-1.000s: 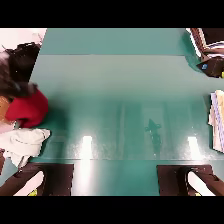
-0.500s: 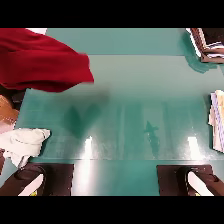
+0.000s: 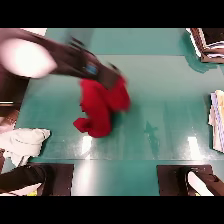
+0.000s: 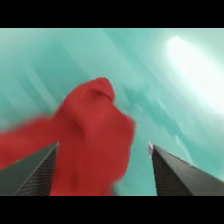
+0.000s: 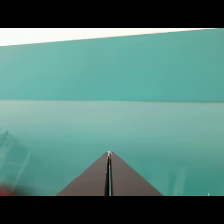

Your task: Fold the shirts.

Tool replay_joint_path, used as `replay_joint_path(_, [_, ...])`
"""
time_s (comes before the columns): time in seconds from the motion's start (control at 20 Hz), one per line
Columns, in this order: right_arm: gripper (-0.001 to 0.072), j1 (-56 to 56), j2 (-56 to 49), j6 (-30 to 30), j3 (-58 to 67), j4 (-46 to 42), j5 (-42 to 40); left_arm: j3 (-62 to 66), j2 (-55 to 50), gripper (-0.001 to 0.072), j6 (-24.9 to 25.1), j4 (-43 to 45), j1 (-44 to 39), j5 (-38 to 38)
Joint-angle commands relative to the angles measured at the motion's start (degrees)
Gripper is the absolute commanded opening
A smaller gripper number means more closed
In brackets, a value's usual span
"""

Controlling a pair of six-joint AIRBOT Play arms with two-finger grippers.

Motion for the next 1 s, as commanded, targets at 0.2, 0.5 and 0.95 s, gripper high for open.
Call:
replay_joint_path(0.2, [0.0019,0.0,0.0,0.0,0.0,0.0,2.5,0.1,-7.5,0.0614,1.8,8.5,5.8,-3.1])
replay_joint_path(0.5, [0.0019,0.0,0.0,0.0,0.0,0.0,2.5,-13.2,-7.6,0.0614,-0.5,-1.6,26.3,2.8])
replay_joint_path(0.95, [0.0019,0.0,0.0,0.0,0.0,-0.5,5.9,-25.3,-16.2,0.0611,12.5,-24.0,30.2,13.5])
